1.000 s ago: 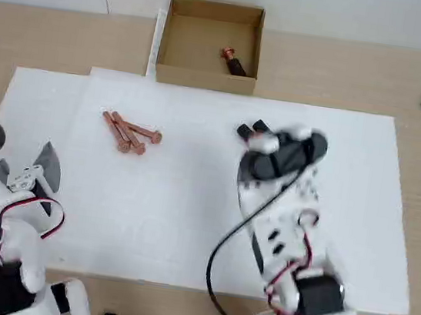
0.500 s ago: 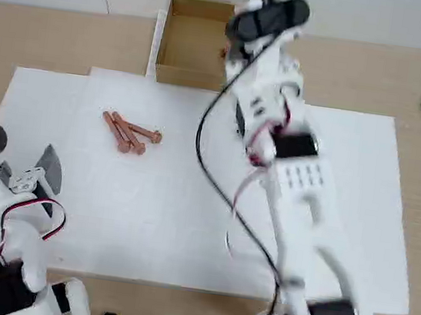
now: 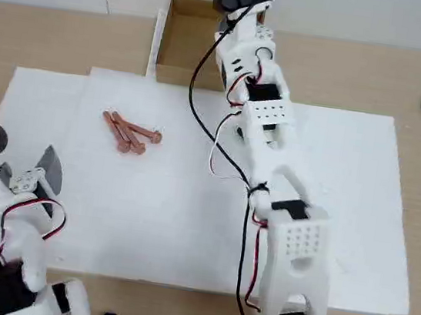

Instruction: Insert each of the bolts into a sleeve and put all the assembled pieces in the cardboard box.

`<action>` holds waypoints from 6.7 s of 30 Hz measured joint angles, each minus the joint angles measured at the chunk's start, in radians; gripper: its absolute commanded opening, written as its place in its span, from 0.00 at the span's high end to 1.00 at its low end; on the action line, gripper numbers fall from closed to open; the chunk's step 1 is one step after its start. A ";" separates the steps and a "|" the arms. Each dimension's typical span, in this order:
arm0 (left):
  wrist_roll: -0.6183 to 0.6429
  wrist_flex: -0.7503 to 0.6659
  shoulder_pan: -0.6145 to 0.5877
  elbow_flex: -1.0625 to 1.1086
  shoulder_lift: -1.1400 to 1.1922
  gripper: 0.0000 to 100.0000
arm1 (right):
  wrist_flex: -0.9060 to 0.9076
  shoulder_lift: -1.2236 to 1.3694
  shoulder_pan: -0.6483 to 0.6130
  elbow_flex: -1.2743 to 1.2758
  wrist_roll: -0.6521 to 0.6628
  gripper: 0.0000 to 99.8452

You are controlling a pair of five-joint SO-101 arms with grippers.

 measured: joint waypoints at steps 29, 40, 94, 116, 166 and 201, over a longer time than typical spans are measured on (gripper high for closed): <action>-0.003 0.000 0.080 0.015 -0.002 0.76 | 0.183 0.437 0.000 -0.422 0.000 0.82; -0.002 0.000 0.083 0.015 -0.002 0.76 | 0.454 0.437 0.002 -0.807 0.000 0.82; -0.130 0.080 0.083 0.015 -0.002 0.76 | 1.435 -0.680 0.233 0.149 0.117 0.81; -0.130 0.080 0.083 0.015 -0.002 0.76 | 1.109 -0.261 0.054 0.183 0.321 0.82; -0.130 0.080 0.083 0.015 -0.002 0.76 | 1.234 -0.083 0.018 -0.058 0.328 0.97; -0.130 0.080 0.083 0.015 -0.002 0.76 | 1.189 -0.806 0.198 0.744 0.281 0.97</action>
